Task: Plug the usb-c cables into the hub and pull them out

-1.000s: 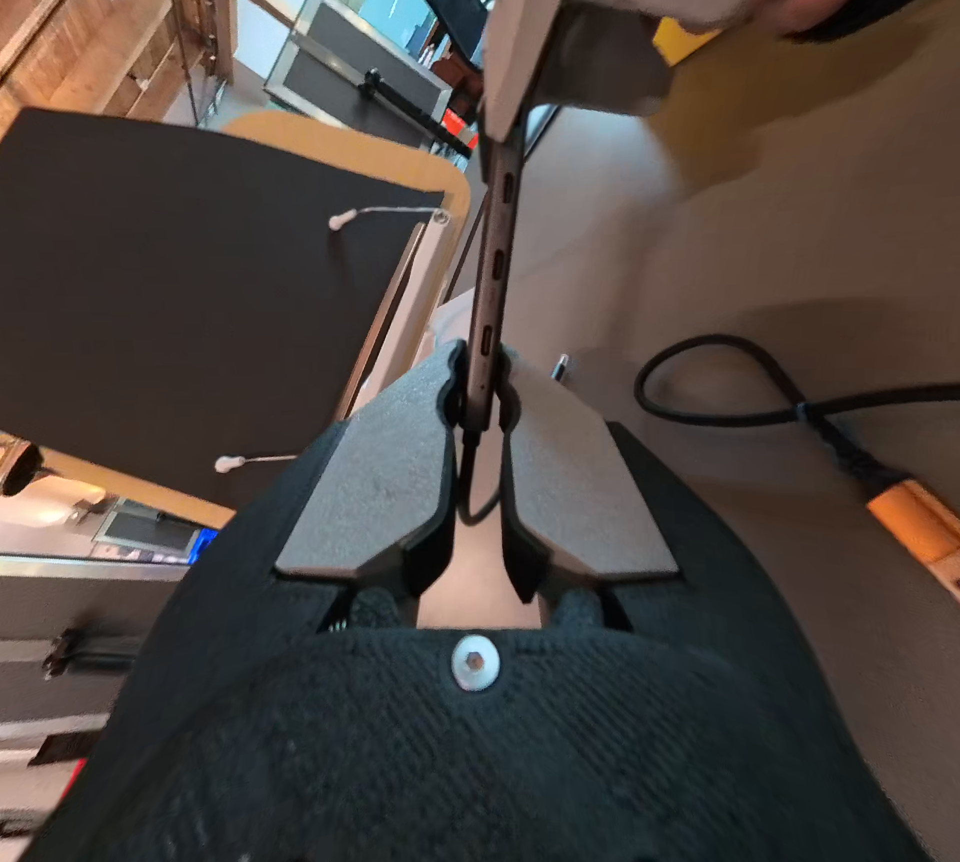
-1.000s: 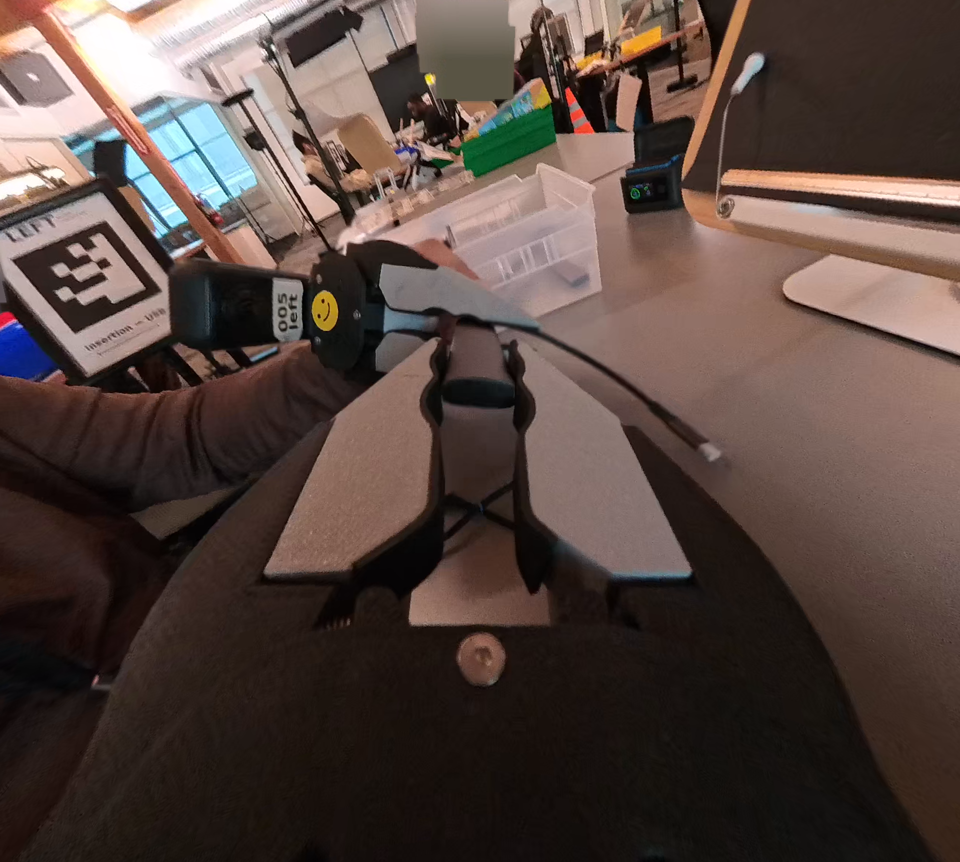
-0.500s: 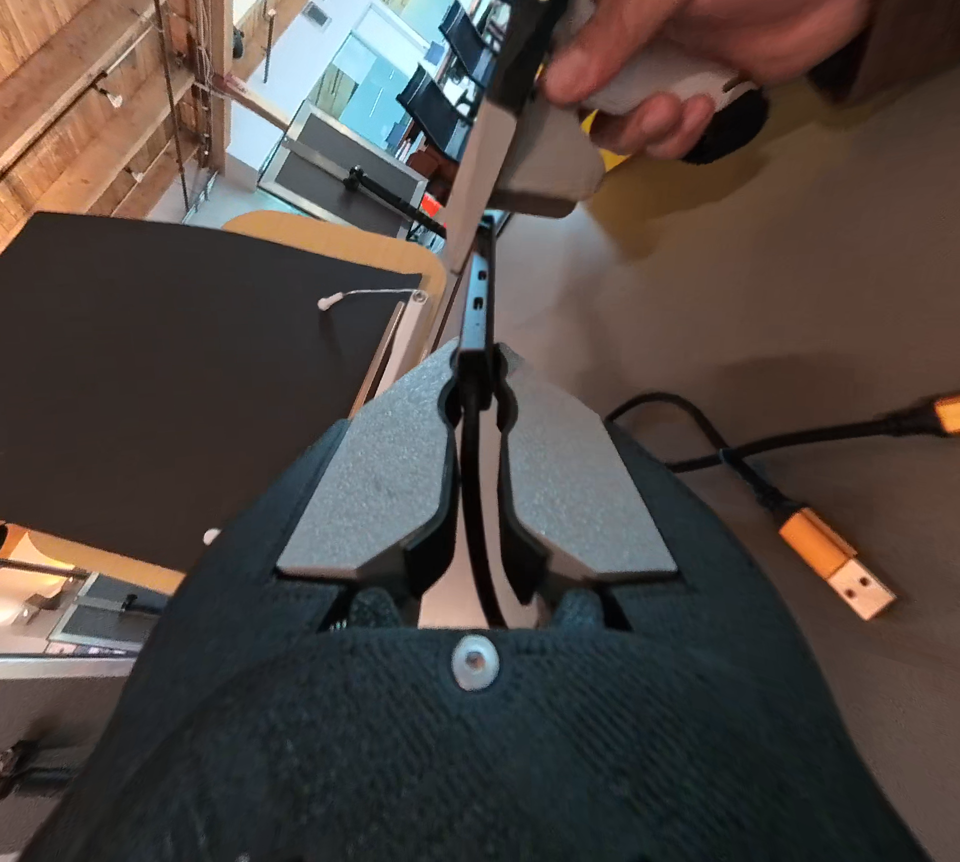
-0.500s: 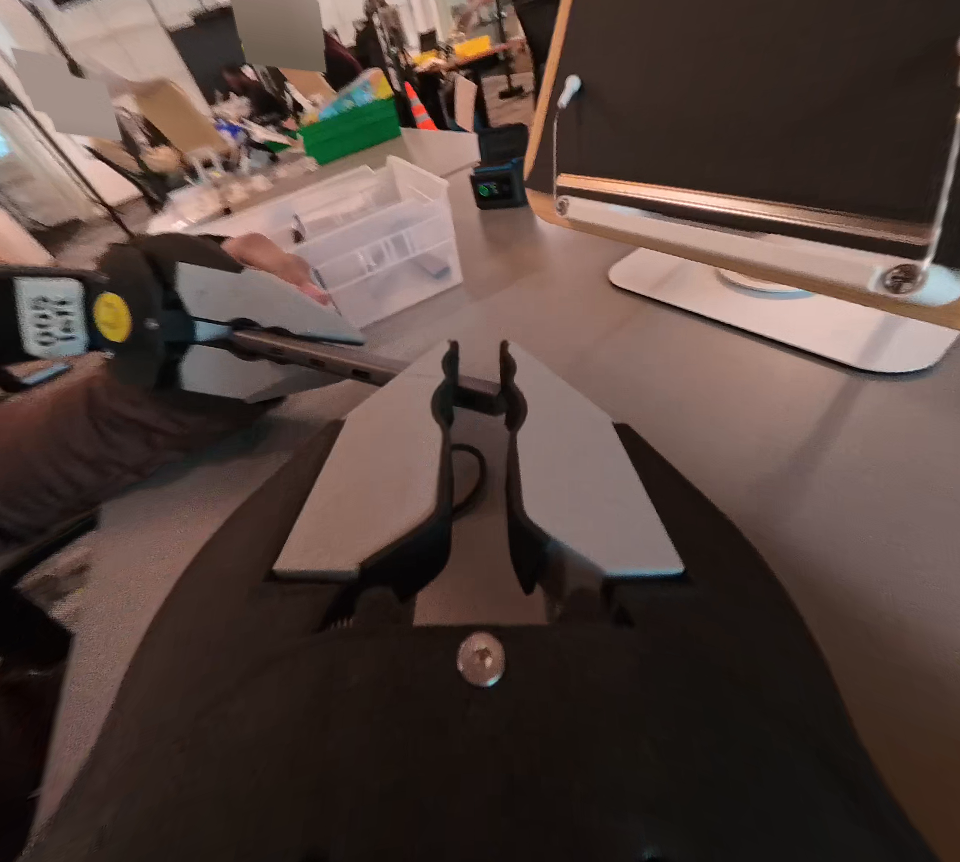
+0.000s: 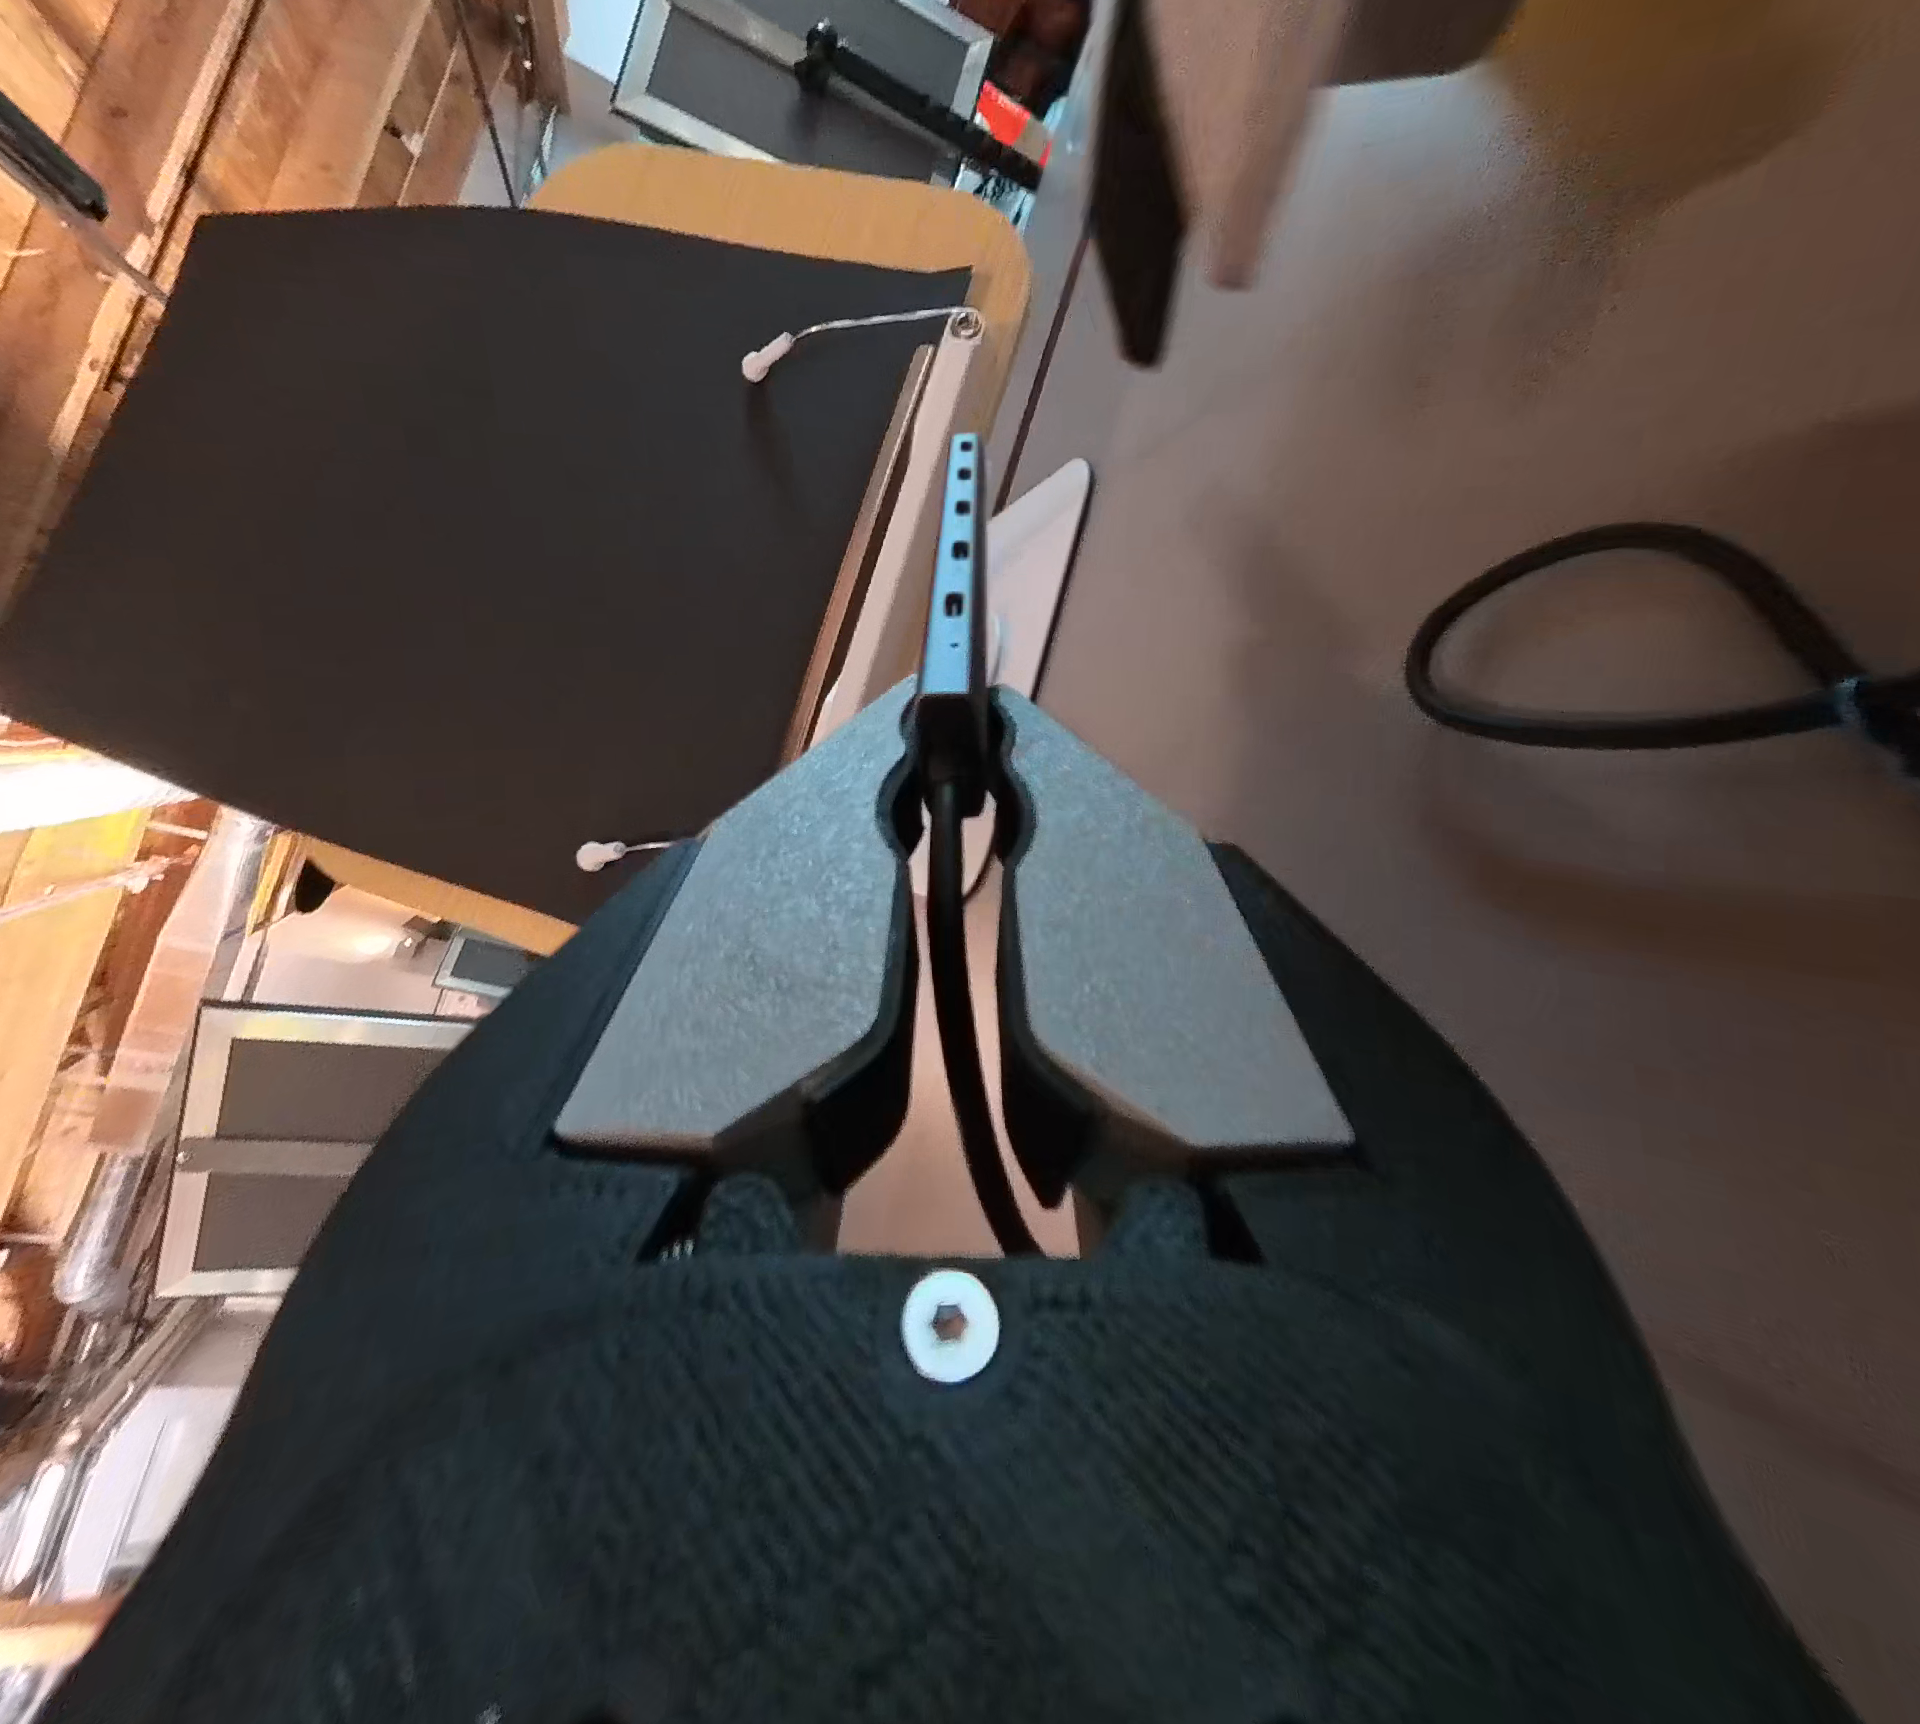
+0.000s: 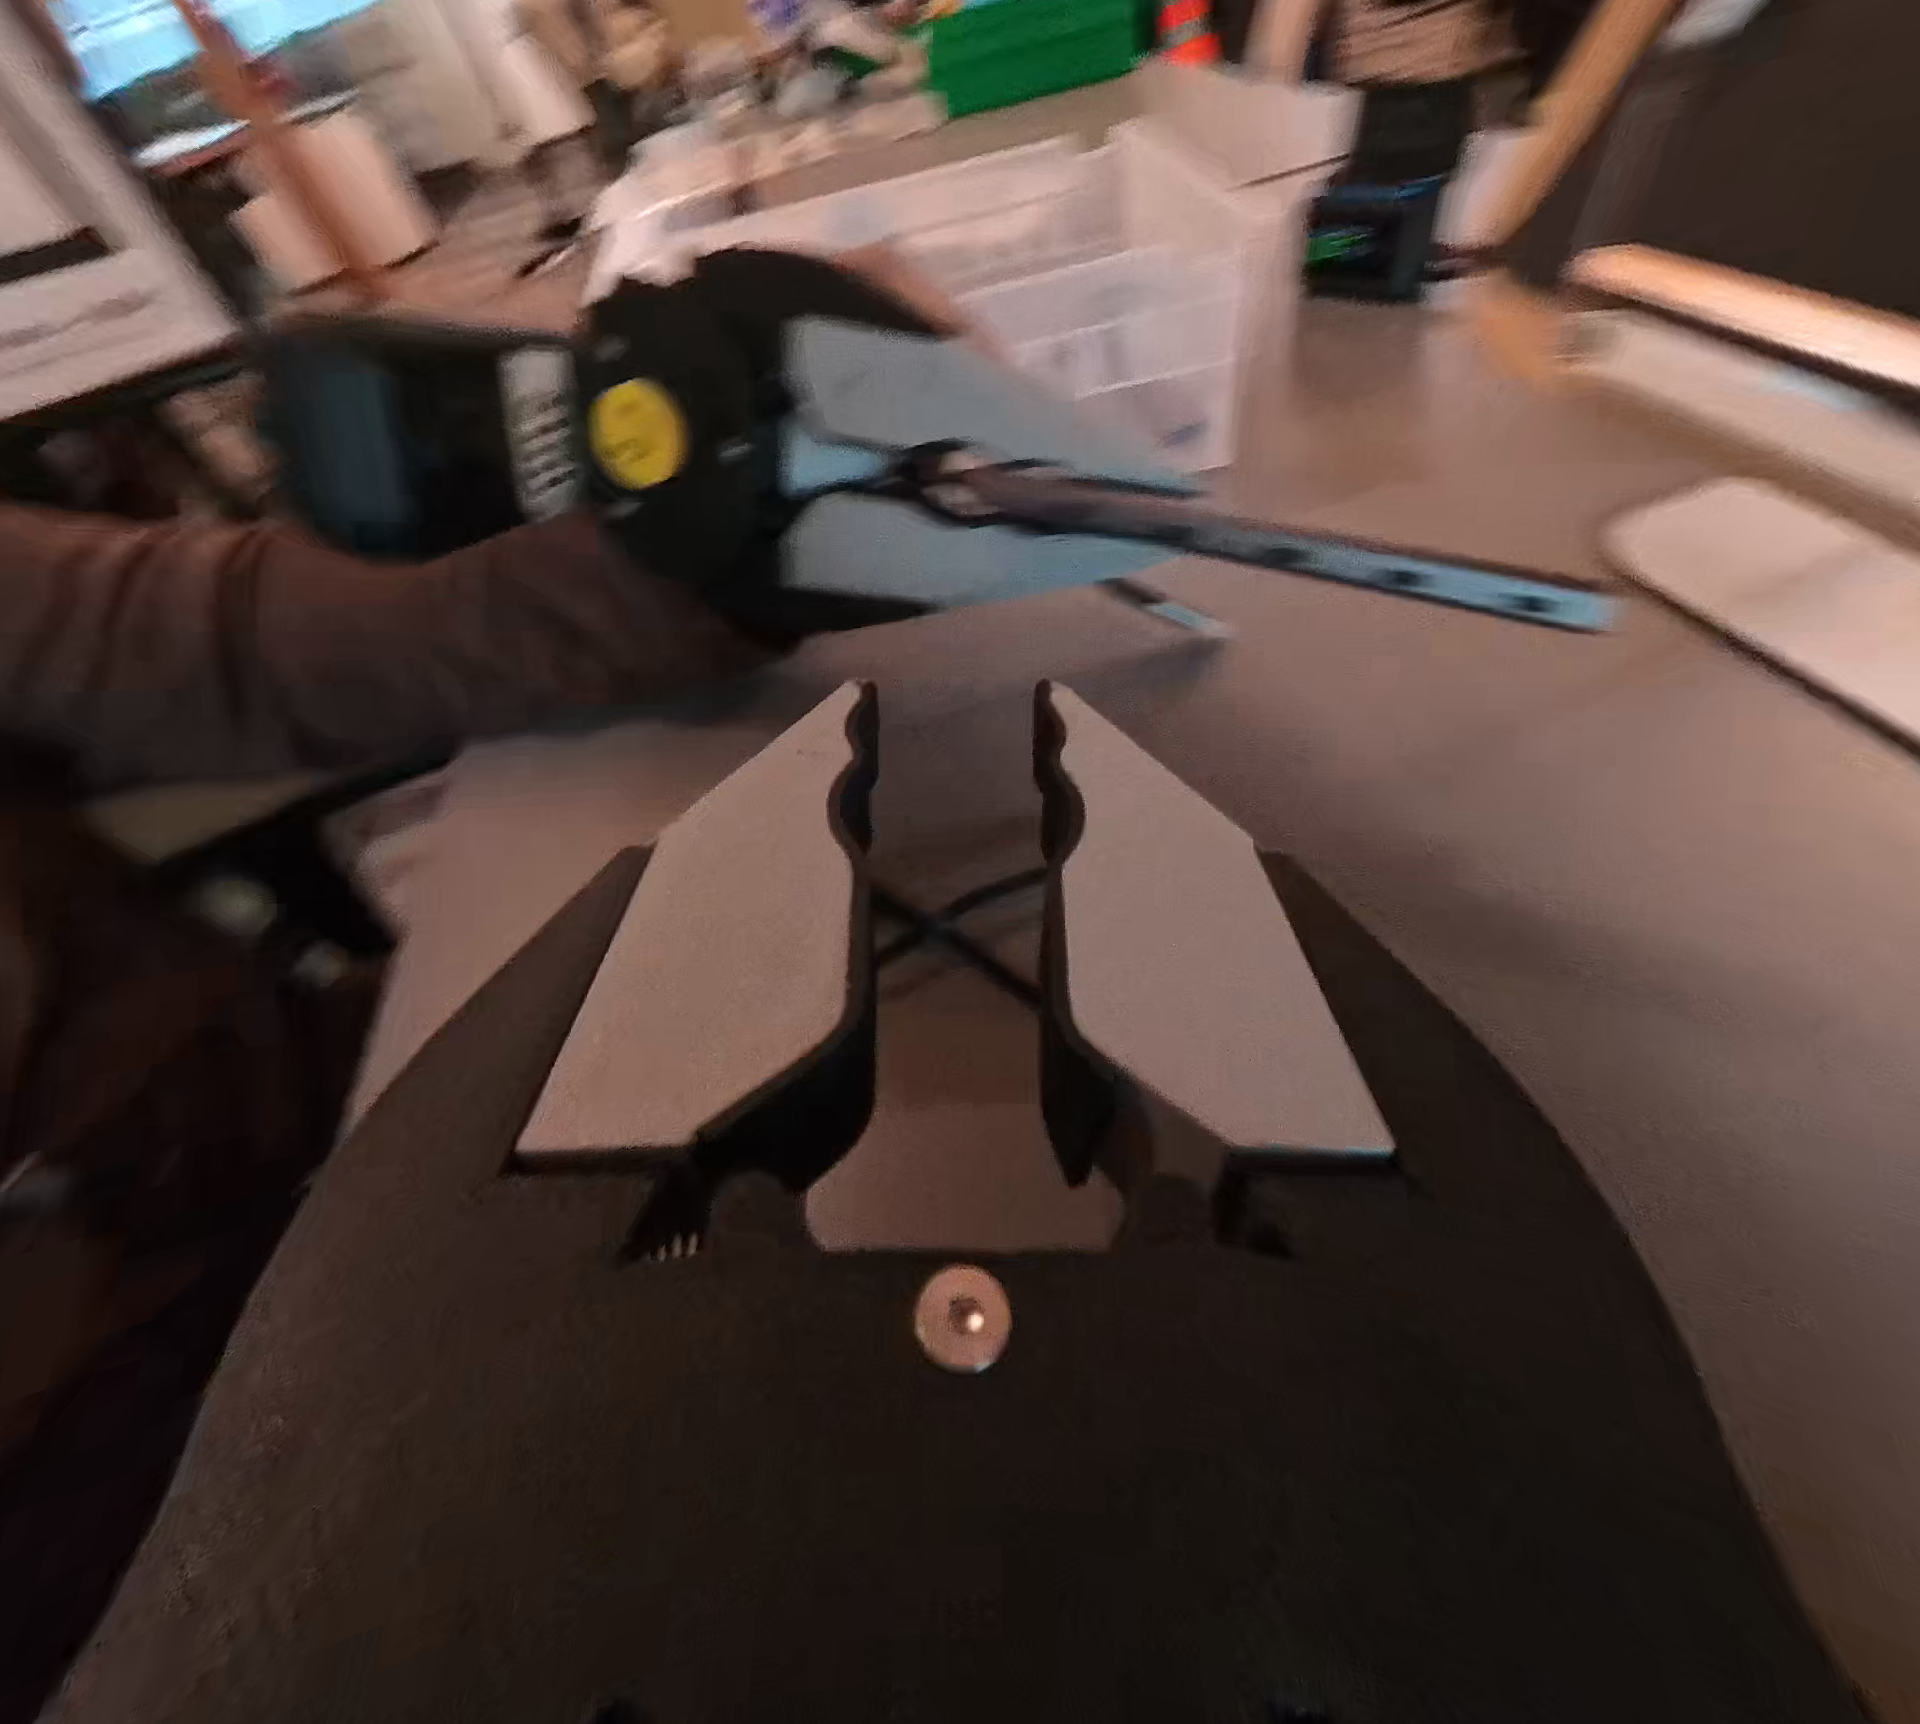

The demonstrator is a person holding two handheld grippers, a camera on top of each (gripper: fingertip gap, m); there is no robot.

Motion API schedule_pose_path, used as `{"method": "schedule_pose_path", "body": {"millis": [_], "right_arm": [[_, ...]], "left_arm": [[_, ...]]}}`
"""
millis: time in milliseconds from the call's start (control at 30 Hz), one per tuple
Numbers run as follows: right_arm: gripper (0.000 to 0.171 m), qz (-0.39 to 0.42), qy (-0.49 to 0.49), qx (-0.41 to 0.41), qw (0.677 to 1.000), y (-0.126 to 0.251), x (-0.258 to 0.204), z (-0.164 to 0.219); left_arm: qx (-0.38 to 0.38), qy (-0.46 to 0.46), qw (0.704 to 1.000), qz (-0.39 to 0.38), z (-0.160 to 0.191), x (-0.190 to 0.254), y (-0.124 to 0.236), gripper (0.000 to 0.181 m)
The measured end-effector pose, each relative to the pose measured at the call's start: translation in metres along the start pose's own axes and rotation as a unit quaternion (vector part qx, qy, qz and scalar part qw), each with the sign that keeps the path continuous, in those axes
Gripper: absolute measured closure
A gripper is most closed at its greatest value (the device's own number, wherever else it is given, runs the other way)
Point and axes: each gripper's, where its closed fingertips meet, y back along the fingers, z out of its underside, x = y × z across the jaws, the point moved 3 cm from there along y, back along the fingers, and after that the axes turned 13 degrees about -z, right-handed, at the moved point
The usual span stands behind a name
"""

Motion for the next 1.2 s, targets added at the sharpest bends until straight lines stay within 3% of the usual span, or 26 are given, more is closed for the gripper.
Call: {"method": "schedule_pose_path", "body": {"millis": [133,267,433,800,1000,1200], "right_arm": [[0.152,-0.234,0.043,-0.102,0.966,-0.024,-0.077,0.023],[0.155,-0.181,0.104,-0.214,0.954,-0.035,-0.073,0.057],[0.151,-0.187,0.049,-0.267,0.944,-0.035,-0.066,0.078],[0.146,-0.168,0.054,-0.253,0.951,-0.025,-0.058,0.073],[0.146,-0.156,0.037,-0.288,0.944,-0.036,-0.050,0.092],[0.171,-0.142,0.031,-0.291,0.945,-0.062,-0.050,0.095]], "left_arm": [[-0.013,-0.015,1.000,-0.010,0.006,-0.001,-0.002,0.175],[-0.012,-0.015,1.000,-0.013,0.004,-0.002,-0.002,0.175],[-0.006,-0.030,0.999,-0.018,-0.001,-0.001,-0.001,0.175],[-0.001,-0.036,0.999,-0.010,-0.004,0.005,-0.001,0.175],[0.000,-0.042,0.999,-0.009,-0.006,0.006,-0.001,0.175],[0.000,-0.035,0.999,-0.010,-0.006,0.005,-0.001,0.175]]}}
